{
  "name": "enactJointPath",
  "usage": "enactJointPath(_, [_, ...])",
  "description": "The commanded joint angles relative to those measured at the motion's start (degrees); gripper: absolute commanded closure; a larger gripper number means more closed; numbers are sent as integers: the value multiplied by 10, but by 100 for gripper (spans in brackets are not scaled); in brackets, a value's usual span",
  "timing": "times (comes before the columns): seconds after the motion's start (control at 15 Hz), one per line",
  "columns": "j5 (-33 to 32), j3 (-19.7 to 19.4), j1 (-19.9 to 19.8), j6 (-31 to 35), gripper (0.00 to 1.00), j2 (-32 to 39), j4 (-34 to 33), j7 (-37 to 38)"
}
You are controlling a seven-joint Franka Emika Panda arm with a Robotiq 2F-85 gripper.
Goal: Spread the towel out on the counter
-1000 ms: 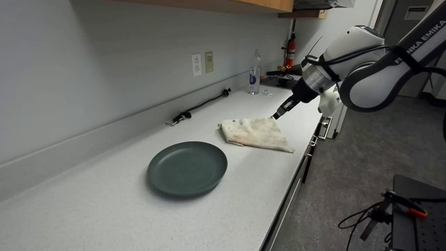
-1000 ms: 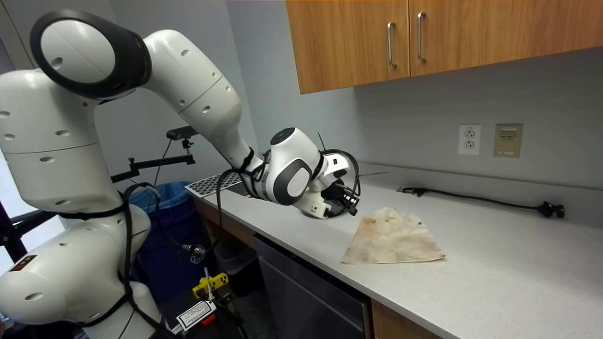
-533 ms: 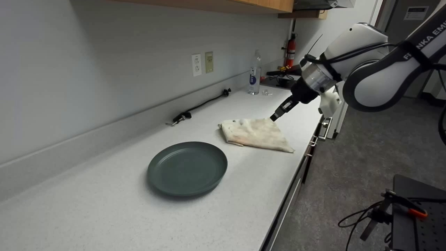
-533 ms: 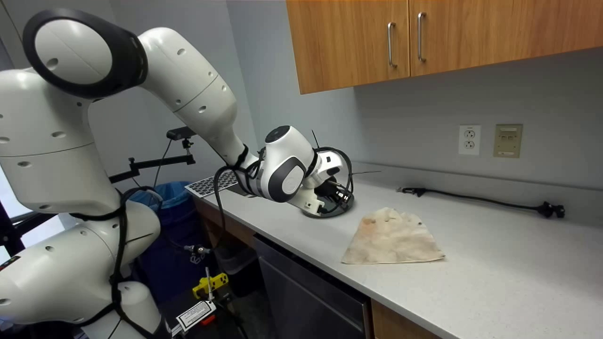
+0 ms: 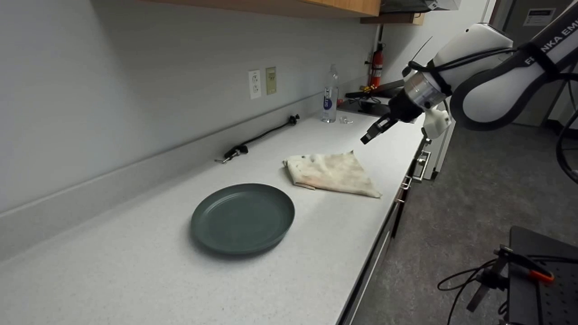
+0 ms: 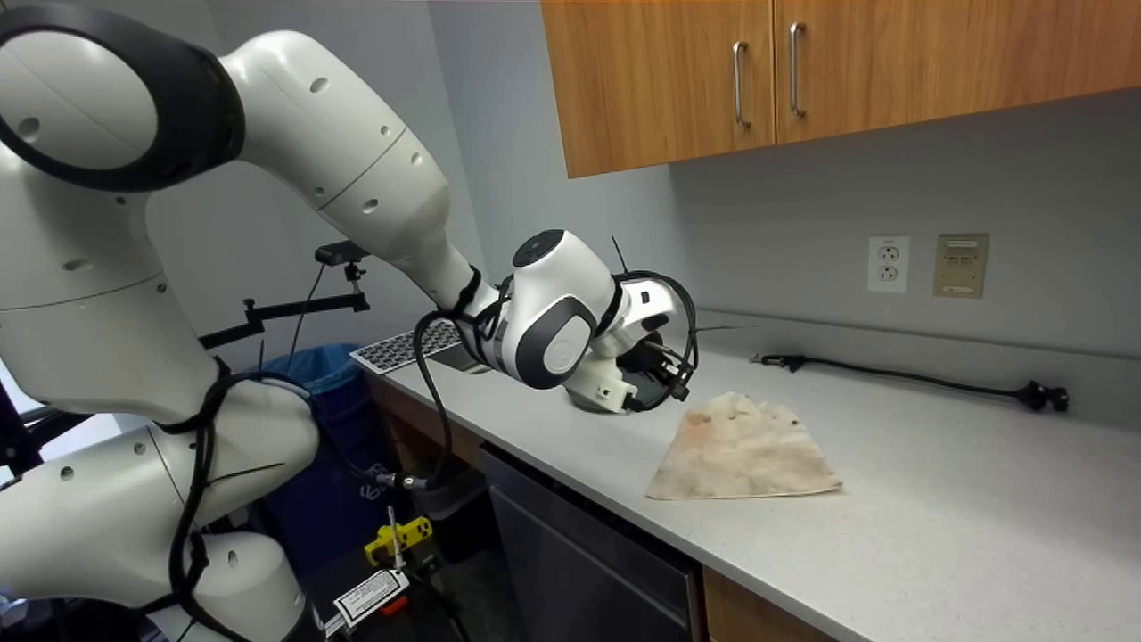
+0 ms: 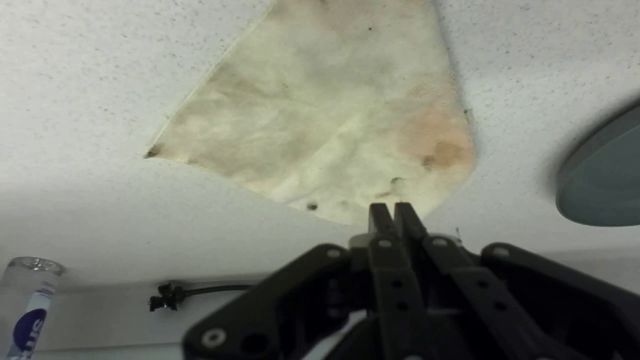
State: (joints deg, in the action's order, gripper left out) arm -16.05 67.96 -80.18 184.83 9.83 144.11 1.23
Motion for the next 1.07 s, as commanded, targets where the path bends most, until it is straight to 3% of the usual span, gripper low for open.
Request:
enactJointPath(0.0, [-30, 95, -131, -3, 59, 34, -3, -29])
enactJointPath(0.07, [-9, 47, -67, 0, 75, 8, 0, -11])
enactJointPath(0.2, [-18, 76, -110, 0, 61, 17, 0, -17])
enactJointPath(0.27, [-19, 80, -117, 0, 59, 21, 0, -19])
enactJointPath(0.87, [-19, 85, -118, 0, 59, 24, 0, -20])
enactJointPath(0.93, [-19, 85, -118, 0, 34, 24, 0, -20])
enactJointPath(1.0, [-12, 84, -118, 18, 33, 19, 9, -11])
